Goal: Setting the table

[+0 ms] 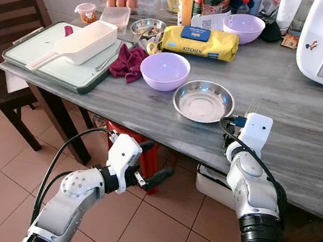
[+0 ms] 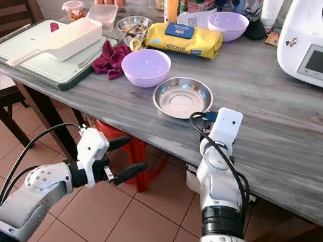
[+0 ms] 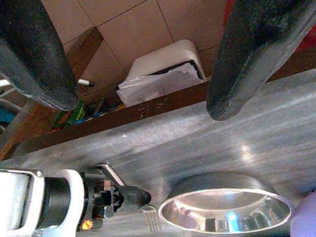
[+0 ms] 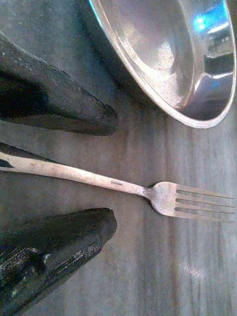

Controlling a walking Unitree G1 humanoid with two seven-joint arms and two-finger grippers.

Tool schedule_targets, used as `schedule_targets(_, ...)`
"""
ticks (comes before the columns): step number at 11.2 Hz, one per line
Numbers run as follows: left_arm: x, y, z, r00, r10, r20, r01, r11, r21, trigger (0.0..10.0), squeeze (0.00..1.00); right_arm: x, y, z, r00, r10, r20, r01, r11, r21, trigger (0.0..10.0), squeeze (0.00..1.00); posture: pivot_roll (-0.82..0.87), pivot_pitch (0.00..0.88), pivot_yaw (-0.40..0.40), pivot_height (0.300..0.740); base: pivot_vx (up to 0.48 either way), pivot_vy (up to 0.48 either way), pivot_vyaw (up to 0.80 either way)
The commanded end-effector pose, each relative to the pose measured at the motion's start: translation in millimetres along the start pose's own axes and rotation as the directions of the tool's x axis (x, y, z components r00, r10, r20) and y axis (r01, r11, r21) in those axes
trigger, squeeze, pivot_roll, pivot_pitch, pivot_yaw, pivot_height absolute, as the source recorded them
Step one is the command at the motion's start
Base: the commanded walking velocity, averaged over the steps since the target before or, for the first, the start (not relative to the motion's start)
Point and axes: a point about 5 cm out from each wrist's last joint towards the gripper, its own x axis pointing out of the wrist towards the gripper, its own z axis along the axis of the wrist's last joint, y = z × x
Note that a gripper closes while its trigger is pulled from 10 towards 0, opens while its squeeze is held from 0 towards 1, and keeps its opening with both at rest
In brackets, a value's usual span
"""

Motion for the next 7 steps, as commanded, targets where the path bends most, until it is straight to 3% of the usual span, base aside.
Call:
schedule_targets(1, -2.0, 1.5, -3, 1.0, 0.003, -0.03, -0.003, 1.0, 0.009, 10.0, 0.0, -5.4, -2.7, -32, 0.99, -0.007, -0.143, 0.004, 1.0, -0.019, 10.0, 0.0, -0.07, 0.111, 0.117, 0.74, 0.0, 0.0, 0.0)
schedule_targets(7, 0.1, 0.8, -4, 0.999, -0.006, -0.042, 0.006, 1.0, 0.007, 10.0, 0.0, -16.2, -17.2, -41, 0.982, -0.012, -0.189, 0.001, 0.998, -0.057, 10.0, 0.0, -0.08, 0.113, 0.126, 0.74, 0.0, 0.0, 0.0)
